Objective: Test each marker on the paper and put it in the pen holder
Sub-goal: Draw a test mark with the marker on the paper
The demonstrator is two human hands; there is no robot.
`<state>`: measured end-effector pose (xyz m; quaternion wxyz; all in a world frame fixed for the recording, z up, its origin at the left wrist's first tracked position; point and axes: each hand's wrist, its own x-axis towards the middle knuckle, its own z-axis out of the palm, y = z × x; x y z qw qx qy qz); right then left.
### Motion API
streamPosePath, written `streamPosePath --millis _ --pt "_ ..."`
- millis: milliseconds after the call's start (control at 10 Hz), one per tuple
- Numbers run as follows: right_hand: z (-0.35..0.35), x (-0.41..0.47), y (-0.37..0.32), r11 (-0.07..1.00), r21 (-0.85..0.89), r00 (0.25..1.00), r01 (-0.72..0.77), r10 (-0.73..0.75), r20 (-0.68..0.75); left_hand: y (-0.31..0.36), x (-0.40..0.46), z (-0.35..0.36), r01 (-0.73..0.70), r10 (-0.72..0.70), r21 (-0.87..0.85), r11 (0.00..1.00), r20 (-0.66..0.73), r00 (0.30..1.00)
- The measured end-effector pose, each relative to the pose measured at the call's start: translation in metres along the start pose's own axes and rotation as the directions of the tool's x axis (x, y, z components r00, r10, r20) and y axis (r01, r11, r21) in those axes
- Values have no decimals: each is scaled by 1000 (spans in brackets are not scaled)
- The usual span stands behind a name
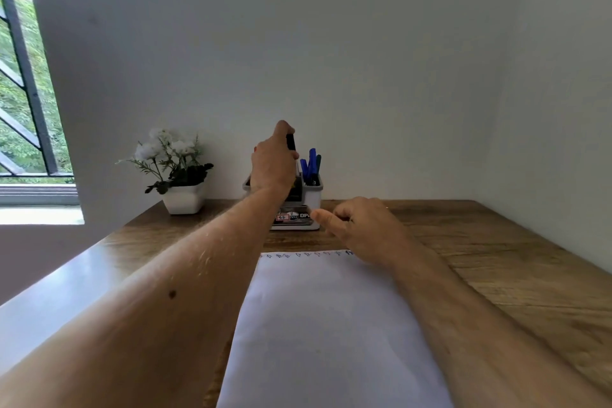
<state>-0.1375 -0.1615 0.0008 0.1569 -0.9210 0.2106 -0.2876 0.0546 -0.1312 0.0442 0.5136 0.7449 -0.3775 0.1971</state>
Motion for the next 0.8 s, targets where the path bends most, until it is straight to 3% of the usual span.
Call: streamPosePath --millis 100,400,600,700,800 --pt "1 1 0 1000 -1 1000 -8 8 5 -4 1 1 9 -10 32 999 33 999" --pt "2 1 2 999 25 999 -28 28 20 -6 6 -19 -77 -2 345 935 222 975" --pt "-8 -5 -1 999 -8 998 -53 53 26 5 -22 -29 -166 82 408 898 216 973" --pt "-12 -8 3 999 -2 999 -54 54 3 11 -44 -40 -235 141 398 887 251 958" --pt "-14 -11 12 998 -1 997 -69 69 -44 12 -76 -58 -455 318 471 756 343 884"
